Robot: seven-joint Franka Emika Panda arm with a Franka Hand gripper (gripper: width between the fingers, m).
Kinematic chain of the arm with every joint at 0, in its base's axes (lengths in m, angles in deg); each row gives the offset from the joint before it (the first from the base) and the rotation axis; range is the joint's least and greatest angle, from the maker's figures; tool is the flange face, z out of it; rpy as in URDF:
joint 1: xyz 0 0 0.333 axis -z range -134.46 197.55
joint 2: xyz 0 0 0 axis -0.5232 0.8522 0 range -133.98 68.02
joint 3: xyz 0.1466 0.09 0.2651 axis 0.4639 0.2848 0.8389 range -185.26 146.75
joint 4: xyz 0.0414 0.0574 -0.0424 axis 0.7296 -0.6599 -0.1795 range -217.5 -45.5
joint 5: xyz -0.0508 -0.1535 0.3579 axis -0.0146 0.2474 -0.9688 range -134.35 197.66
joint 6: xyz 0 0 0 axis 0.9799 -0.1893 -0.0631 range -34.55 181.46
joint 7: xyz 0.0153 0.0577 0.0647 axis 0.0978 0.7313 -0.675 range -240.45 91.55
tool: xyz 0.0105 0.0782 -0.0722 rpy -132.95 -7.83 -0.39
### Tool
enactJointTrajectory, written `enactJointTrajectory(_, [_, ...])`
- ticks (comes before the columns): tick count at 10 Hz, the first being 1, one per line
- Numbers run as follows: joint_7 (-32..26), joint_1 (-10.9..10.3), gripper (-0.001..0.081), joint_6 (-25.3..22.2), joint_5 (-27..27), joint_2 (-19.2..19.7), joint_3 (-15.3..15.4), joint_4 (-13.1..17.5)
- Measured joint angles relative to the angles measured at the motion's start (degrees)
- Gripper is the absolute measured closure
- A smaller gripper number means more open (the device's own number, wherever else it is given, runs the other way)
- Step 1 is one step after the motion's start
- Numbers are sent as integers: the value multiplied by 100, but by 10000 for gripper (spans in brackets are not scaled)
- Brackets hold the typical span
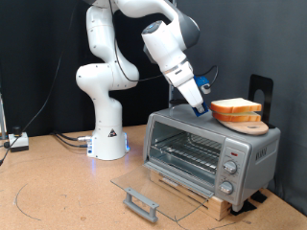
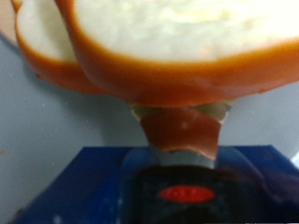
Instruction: Make a piece of toast with the oven
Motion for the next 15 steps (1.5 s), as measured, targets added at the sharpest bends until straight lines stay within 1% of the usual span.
enactJointTrajectory(1, [0, 46, 410, -162, 43, -83, -64, 0])
enactJointTrajectory(3, [-118, 71, 410, -124, 50, -61, -79, -9])
enactJointTrajectory(4, [-205, 168, 410, -130, 211, -65, -169, -9])
enactJointTrajectory(6, [-372, 455, 410, -244, 621, -70, -426, 2])
enactJointTrajectory(8, [-492, 744, 410, -628, 1073, -83, -718, 58])
enactJointTrajectory(10, [-751, 942, 410, -926, 1167, -83, -1094, 109])
enactJointTrajectory(12, [-886, 1147, 410, -1081, 1243, -77, -1418, 176])
enactJointTrajectory(14, [-932, 1385, 410, -1184, 1594, -49, -1651, 263])
enactJointTrajectory(15, [-994, 1507, 410, -1323, 1823, -15, -1767, 337])
